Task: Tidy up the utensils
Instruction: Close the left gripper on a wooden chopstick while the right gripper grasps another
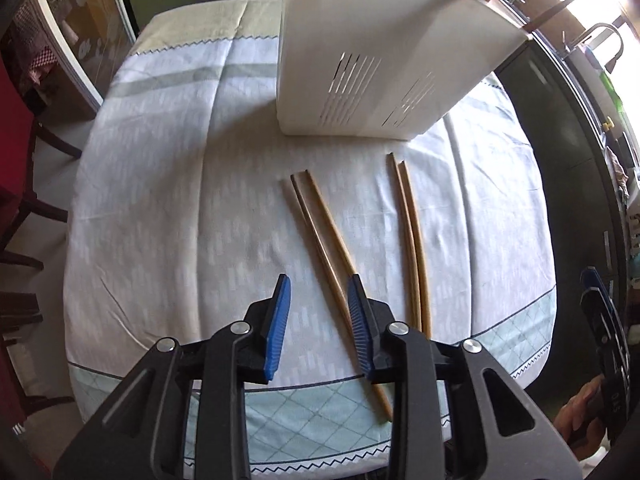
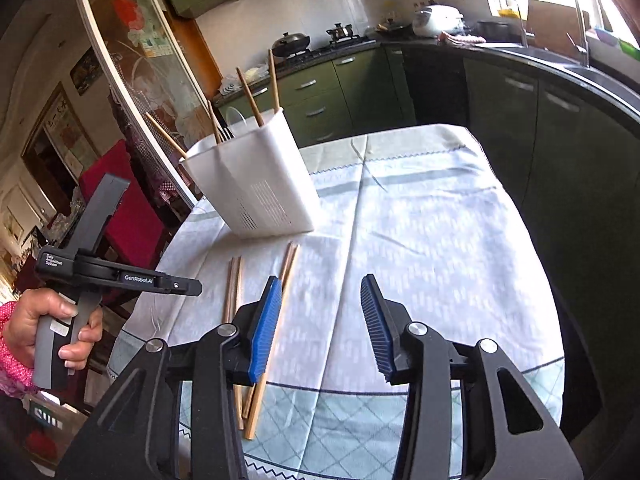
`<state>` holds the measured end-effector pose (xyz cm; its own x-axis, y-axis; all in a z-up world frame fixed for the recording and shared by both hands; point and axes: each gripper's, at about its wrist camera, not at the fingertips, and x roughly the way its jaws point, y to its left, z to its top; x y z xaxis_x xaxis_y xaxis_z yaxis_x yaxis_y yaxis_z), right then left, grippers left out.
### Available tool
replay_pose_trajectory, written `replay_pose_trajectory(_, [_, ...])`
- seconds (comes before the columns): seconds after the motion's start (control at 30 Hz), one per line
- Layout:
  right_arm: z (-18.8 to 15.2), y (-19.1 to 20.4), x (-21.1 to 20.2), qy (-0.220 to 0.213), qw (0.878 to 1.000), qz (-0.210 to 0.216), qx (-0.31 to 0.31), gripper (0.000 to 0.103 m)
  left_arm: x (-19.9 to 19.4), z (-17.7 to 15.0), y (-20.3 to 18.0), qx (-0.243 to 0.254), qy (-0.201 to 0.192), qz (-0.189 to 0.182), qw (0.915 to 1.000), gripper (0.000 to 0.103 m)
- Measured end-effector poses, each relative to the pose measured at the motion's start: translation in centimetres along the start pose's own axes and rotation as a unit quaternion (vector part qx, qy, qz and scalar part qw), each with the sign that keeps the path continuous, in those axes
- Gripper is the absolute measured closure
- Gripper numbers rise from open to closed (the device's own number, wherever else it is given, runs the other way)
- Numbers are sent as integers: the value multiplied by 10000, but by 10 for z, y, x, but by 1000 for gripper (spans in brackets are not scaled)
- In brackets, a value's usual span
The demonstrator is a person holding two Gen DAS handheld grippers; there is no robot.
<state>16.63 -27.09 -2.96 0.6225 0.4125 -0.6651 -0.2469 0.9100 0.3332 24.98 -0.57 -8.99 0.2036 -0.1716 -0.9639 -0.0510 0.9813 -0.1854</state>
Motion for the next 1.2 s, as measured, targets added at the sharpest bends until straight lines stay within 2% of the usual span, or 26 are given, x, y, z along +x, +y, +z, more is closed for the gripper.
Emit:
replay_pose_trajectory(0.1, [-9,-9,0,30,9999,62,124,61,17,4,1,-214,142,118,9996,78])
replay_pose_trajectory(0.23, [-4,-15,0,24,9997,154,209,61,32,8,0,-393,261,164,9988,81])
replay_pose_trajectory(0.6, [-4,-27,1,29,9990,205,388,61,55,20,-24,-329,328,471,9978,81])
replay_pose_trajectory(0.73, [-4,-22,8,100,9993,183,321,60,57,20,-29,-164,331,596,9975,93])
replay_pose_trajectory(0.87, [-2,-3,35,395,9990,167,90,60,57,18,-28,88,353,564,9977,96])
replay_pose_trajectory(1.0, [6,23,82,914,9955,136,-209,61,53,16,-17,416,377,710,9959,97])
replay_pose_trajectory(1.2, [14,44,149,1651,9851,-203,-436,76,46,15,15,458,368,656,9961,97])
